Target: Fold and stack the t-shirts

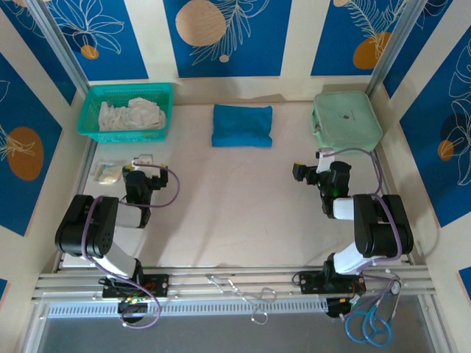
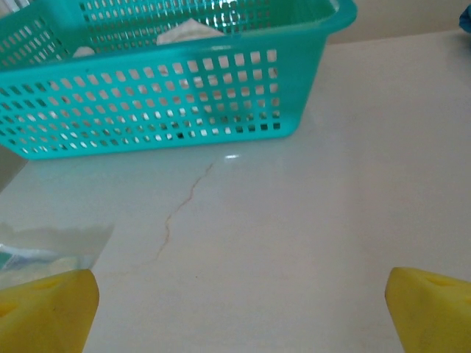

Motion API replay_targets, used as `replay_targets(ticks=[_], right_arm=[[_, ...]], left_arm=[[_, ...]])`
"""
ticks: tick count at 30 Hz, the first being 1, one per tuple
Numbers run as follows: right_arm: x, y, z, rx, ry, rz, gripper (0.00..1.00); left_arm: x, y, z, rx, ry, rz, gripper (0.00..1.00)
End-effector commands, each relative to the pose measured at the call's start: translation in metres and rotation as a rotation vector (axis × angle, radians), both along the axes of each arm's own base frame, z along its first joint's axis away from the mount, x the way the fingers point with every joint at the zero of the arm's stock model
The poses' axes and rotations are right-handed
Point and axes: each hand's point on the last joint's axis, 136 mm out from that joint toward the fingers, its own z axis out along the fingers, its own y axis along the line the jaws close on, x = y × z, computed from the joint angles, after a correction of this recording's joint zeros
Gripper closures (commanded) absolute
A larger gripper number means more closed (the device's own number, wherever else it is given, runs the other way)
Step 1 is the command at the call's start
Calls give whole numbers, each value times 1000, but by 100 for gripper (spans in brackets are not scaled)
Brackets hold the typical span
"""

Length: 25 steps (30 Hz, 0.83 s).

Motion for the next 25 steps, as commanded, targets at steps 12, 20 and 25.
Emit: replay_targets(ticks=[12, 20, 25], right_arm=[[-1, 6, -1, 21, 16, 12, 1], [-1, 6, -1, 21, 15, 12, 1], [-2, 5, -1, 22, 17, 13, 1]], left_arm=[[1, -6, 0, -35, 8, -31, 1], [2, -7, 0, -36, 13, -36, 1], [2, -16, -1, -35, 21, -91, 1]])
